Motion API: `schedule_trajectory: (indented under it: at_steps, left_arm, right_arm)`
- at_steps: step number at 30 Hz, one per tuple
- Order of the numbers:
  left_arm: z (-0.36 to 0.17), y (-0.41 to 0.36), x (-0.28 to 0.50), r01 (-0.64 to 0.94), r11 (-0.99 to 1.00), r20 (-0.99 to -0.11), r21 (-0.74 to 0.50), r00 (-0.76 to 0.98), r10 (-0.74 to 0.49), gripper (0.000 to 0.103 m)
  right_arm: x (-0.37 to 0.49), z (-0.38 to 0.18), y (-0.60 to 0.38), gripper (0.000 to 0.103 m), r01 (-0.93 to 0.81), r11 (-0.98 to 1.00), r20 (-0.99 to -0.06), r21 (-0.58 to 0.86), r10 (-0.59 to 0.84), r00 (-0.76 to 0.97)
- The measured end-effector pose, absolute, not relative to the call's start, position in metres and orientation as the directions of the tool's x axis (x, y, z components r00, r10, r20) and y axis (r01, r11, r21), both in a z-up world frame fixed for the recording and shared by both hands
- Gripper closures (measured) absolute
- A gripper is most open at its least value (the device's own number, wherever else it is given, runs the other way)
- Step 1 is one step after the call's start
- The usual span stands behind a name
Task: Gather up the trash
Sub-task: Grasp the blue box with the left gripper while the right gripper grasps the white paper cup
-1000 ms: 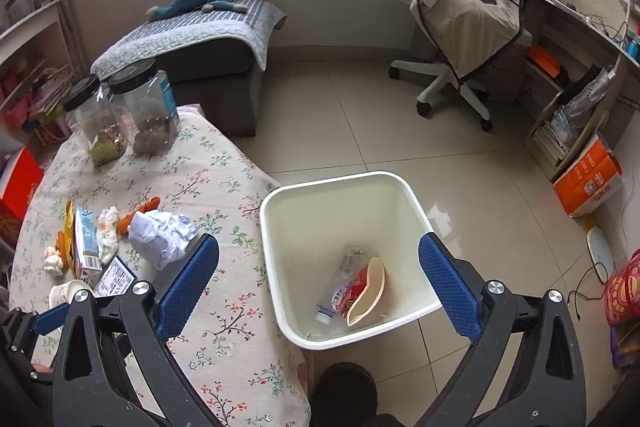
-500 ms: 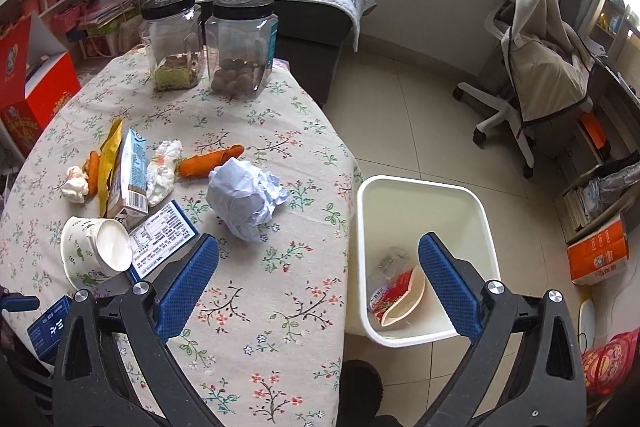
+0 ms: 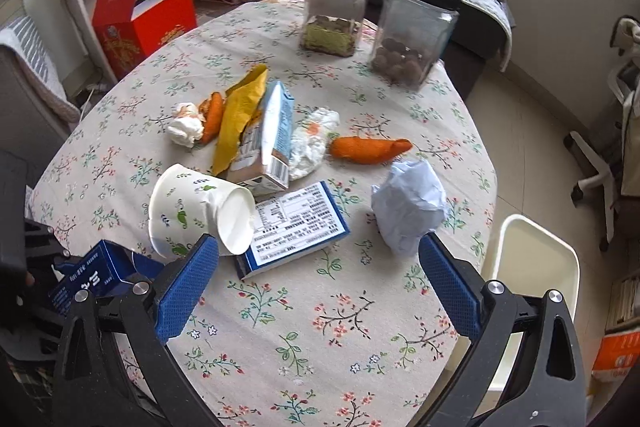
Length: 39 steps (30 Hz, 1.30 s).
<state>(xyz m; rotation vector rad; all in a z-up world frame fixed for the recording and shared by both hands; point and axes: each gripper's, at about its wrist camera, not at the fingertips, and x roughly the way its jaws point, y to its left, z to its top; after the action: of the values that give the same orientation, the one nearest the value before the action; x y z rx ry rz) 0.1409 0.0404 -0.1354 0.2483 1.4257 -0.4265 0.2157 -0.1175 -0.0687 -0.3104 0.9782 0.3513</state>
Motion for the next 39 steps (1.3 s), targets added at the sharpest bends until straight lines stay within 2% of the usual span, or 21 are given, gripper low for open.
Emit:
schedule_trajectory:
  at_steps: [3, 5, 11, 14, 26, 34, 35, 37, 38, 39]
  left_arm:
    - [-0.119, 0.076, 0.142, 0.353, 0.927, -0.973, -0.126, 0.139, -0.186, 0.063]
    - [-0.112, 0.101, 0.150, 0.282, 0.950, -0.965, -0.136, 0.179, -0.192, 0.063]
    - [-0.107, 0.139, 0.171, 0.132, 0.974, -0.950, -0.182, 0.231, -0.208, 0.063]
    - [-0.106, 0.140, 0.179, 0.106, 0.971, -0.941, -0.214, 0.245, -0.234, 0.063]
    - [-0.109, 0.144, 0.185, 0.095, 0.966, -0.935, -0.240, 0.245, -0.256, 0.062]
    - [-0.110, 0.145, 0.186, 0.093, 0.965, -0.932, -0.246, 0.249, -0.262, 0.062]
    - [-0.109, 0.146, 0.186, 0.091, 0.964, -0.931, -0.248, 0.253, -0.264, 0.062]
    - [-0.107, 0.148, 0.187, 0.084, 0.964, -0.927, -0.252, 0.265, -0.265, 0.062]
    - [-0.106, 0.148, 0.187, 0.081, 0.964, -0.925, -0.255, 0.271, -0.267, 0.062]
    - [-0.105, 0.149, 0.188, 0.080, 0.963, -0.923, -0.257, 0.274, -0.269, 0.062]
  right_arm:
    - [0.210, -0.072, -0.095, 0.007, -0.523, 0.839, -0.844, -0.147, 0.169, 0.508]
    - [0.211, -0.080, -0.085, 0.007, -0.525, 0.837, -0.864, -0.156, 0.142, 0.484]
    - [0.214, -0.090, -0.066, 0.007, -0.407, 0.912, -0.886, 0.040, 0.221, 0.408]
    - [0.214, -0.098, -0.053, 0.007, -0.338, 0.941, -0.889, -0.010, 0.147, 0.435]
    - [0.218, -0.123, -0.022, 0.007, -0.256, 0.951, -0.886, -0.175, -0.038, 0.463]
    - [0.223, -0.140, -0.012, 0.007, -0.276, 0.936, -0.894, -0.216, -0.075, 0.442]
    - [0.222, -0.138, -0.013, 0.008, -0.271, 0.939, -0.890, -0.209, -0.068, 0.452]
    - [0.223, -0.133, -0.014, 0.016, -0.273, 0.945, -0.890, -0.178, -0.037, 0.454]
    - [0.223, -0.132, -0.015, 0.025, -0.278, 0.946, -0.892, -0.166, -0.024, 0.451]
    - [0.223, -0.130, -0.016, 0.026, -0.280, 0.947, -0.892, -0.157, -0.014, 0.452]
